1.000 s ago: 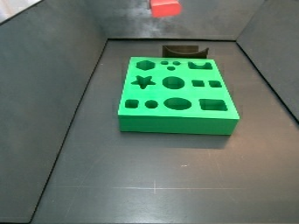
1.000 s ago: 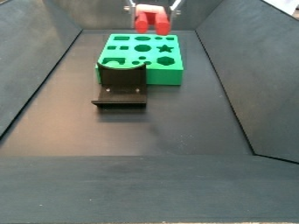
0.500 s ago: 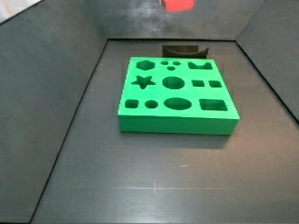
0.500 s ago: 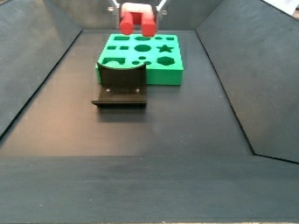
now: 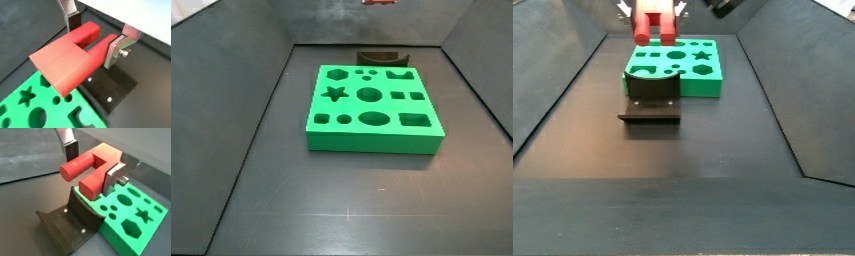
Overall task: Pick up the square-circle object. Move up. Rotate the square-circle object. Place the square-circle object on the fixture. Regrasp the square-circle object. Move to above the board. Insert the square-circle object.
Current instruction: Place the square-circle object on the fixture.
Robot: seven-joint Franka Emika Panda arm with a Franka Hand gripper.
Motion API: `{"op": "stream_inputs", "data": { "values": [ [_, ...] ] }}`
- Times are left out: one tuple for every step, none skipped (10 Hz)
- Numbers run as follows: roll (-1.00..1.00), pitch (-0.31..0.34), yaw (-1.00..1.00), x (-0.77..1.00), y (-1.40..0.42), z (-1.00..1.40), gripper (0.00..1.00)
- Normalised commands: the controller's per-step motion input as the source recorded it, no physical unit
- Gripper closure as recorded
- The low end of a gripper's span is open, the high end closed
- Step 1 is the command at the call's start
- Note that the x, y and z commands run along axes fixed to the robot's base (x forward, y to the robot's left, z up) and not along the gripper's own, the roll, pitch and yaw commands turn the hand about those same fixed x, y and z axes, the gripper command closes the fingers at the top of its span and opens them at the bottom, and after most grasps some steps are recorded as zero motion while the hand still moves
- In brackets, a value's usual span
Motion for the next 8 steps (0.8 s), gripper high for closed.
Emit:
{"op": "stream_inputs", "data": {
  "values": [
    [-0.62, 0.148, -0.17, 0.22, 0.06, -0.01, 1.00],
    [-0.44, 0.117, -0.16, 0.15, 0.06, -0.01, 1.00],
    [-0.26, 0.072, -0.13, 0.07, 0.04, 0.00, 1.00],
    [-0.21, 0.043, -0.12, 0.05, 0.03, 0.01, 1.00],
    [-1.00, -0.007, -0.13, 0.09, 0.06, -1.00, 1.00],
    [-1.00, -0.011, -0.13, 0.10, 0.07, -1.00, 1.00],
    [-1.00, 0.002, -0.12, 0.10, 0.07, -1.00, 1.00],
    [-1.00, 0.025, -0.12, 0.11, 0.07, -1.00, 1.00]
  ]
}}
